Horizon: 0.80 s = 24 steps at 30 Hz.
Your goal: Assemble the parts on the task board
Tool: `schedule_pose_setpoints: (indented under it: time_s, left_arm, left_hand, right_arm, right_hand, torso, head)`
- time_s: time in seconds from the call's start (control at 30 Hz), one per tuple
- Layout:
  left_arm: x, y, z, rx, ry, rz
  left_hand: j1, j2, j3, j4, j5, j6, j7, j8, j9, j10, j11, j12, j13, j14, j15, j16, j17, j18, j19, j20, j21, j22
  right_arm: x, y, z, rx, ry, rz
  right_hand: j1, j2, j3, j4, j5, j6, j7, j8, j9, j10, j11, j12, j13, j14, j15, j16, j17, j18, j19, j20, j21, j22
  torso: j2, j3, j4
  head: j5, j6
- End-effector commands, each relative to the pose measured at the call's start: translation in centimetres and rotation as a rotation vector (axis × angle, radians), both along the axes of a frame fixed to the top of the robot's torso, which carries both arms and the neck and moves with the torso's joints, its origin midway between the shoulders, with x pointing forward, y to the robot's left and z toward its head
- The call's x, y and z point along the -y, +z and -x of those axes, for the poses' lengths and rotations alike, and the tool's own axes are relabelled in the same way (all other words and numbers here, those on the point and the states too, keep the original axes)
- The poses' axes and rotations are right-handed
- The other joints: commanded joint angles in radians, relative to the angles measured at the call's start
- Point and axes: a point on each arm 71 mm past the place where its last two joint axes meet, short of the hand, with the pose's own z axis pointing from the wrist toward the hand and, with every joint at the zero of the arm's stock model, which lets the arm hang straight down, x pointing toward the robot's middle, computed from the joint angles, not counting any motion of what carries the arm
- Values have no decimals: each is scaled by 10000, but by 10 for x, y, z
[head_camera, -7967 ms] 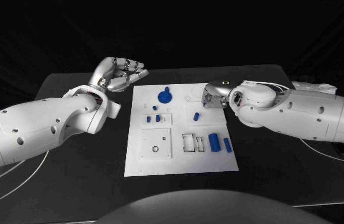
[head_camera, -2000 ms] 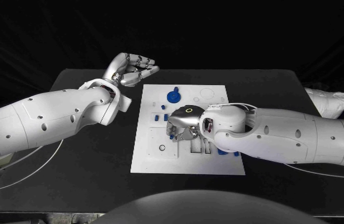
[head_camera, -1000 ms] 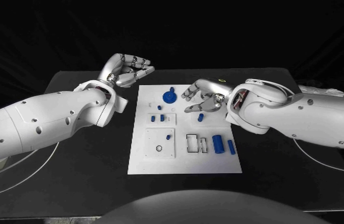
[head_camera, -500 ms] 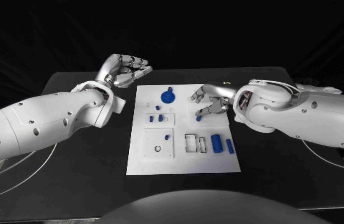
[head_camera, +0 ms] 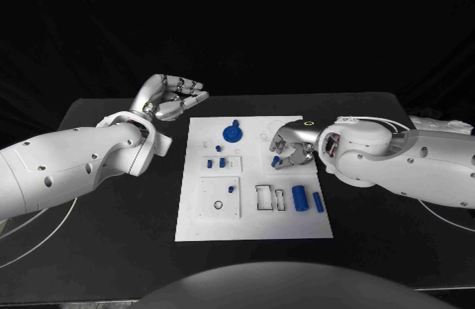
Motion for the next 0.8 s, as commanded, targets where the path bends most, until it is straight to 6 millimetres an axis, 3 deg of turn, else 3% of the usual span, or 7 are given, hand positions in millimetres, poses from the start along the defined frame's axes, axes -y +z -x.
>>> schedule_pose_setpoints:
  time_s: [0.03, 0.33, 0.67, 0.8]
  left_arm:
    - [3, 1, 1, 76, -161, 50]
    - [2, 1, 1, 76, -140, 47]
    - [2, 1, 1, 61, -131, 45]
    - [2, 1, 1, 60, -125, 42]
  left_hand:
    - [34, 104, 54, -7, 20, -29, 42, -61, -14, -42, 40, -57, 2, 64, -16, -10, -13, 101, 33, 14, -16, 1762]
    - [47, 111, 50, -6, 26, -27, 42, -64, -13, -43, 41, -56, 3, 69, -15, -6, -6, 99, 40, 15, -12, 1765]
    - [51, 116, 49, -5, 29, -25, 41, -65, -13, -43, 40, -55, 4, 68, -15, -9, -11, 100, 39, 15, -15, 1765]
    - [51, 116, 49, -5, 29, -25, 41, -65, -13, -43, 40, -55, 4, 68, -15, -9, -11, 100, 39, 15, -15, 1765]
  right_arm:
    - [1, -6, -1, -53, -125, 824]
    - [-7, -10, -1, 35, -30, 823]
    - [-8, -11, 0, 29, -32, 856]
    - [-9, -11, 0, 42, 15, 919]
  right_hand:
    - [149, 100, 39, -115, -21, 204, -70, 79, 27, 218, -73, 79, 13, 1045, -106, 41, 2629, -141, 1036, -98, 45, 2629]
    - [582, 447, 377, -248, -11, 1012, -448, 340, 101, 1064, -421, 266, -42, 1045, -413, 41, 2629, -141, 1036, -380, 45, 2629]
    - [687, 461, 523, -205, -6, 1302, -544, 356, 86, 1406, -524, 201, -72, 1045, -531, 41, 2629, -141, 1036, -518, 45, 2629]
    - [809, 657, 711, -189, -10, 1615, -634, 459, 122, 1648, -604, 198, -69, 1045, -579, 41, 2629, -141, 1036, -568, 45, 2629]
  torso:
    - [0, 4, 2]
    - [-4, 5, 5]
    - [-9, 5, 1]
    - [-9, 5, 5]
  head:
    - [7, 2]
    - [16, 2]
    - [-18, 2]
    - [-11, 2]
